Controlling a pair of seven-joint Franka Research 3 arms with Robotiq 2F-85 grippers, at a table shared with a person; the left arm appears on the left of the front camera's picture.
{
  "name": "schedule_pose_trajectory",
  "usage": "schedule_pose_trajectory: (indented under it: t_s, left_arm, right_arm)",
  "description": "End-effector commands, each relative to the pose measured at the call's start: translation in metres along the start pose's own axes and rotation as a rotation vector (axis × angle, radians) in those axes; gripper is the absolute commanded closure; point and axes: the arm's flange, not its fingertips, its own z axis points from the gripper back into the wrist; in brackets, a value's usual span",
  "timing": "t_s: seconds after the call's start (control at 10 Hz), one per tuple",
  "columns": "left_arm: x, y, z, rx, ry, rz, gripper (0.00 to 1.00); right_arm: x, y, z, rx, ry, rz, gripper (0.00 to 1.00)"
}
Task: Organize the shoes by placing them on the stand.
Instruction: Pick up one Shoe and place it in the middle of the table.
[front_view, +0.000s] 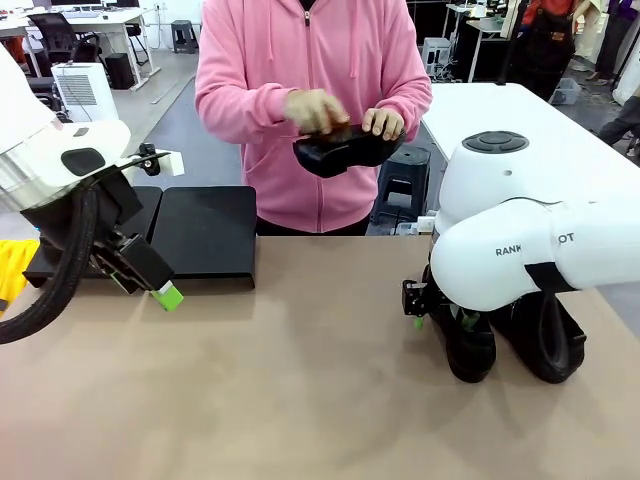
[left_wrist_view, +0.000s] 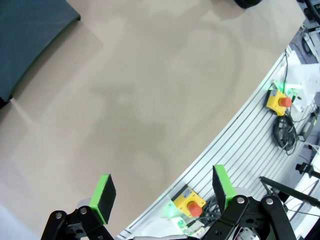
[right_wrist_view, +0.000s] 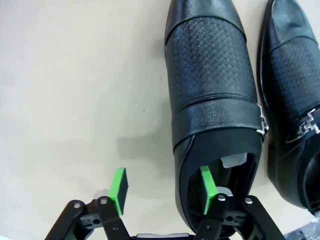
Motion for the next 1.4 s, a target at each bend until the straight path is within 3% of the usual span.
schedule_pose_trajectory:
  t_s: [0.0, 0.1, 0.2, 0.8, 0.9, 1.1, 1.2, 1.3]
  left_arm:
    - [0.001, 0.001, 0.001, 0.005, -0.007, -0.010, 0.00]
    - [0.001, 0.001, 0.001, 0.005, -0.007, -0.010, 0.00]
    - [0.001, 0.001, 0.001, 0.005, -0.007, -0.010, 0.00]
    - [0.001, 0.001, 0.001, 0.005, -0.007, -0.010, 0.00]
    - [0.001, 0.001, 0.001, 0.005, -0.007, -0.010, 0.00]
    - [0.001, 0.001, 0.001, 0.005, -0.007, -0.010, 0.00]
    - [0.001, 0.001, 0.001, 0.005, -0.007, -0.010, 0.00]
    - [0.001, 0.001, 0.001, 0.005, -0.007, -0.010, 0.00]
  right_arm:
    - [0.011, 0.001, -0.003, -0.006, -0.014, 0.037, 0.69]
    - [0.013, 0.000, -0.007, -0.006, -0.002, 0.039, 0.88]
    - [0.014, -0.001, -0.009, -0.005, 0.006, 0.043, 1.00]
    - [0.015, -0.010, -0.004, -0.028, 0.001, 0.021, 1.00]
    - [0.010, -0.008, 0.006, 0.013, 0.034, -0.023, 1.00]
    - [-0.020, 0.013, 0.064, 0.080, -0.035, -0.136, 1.00]
    - [-0.038, 0.031, 0.089, 0.112, -0.082, -0.125, 1.00]
    - [-0.055, 0.055, 0.101, 0.172, -0.061, -0.092, 1.00]
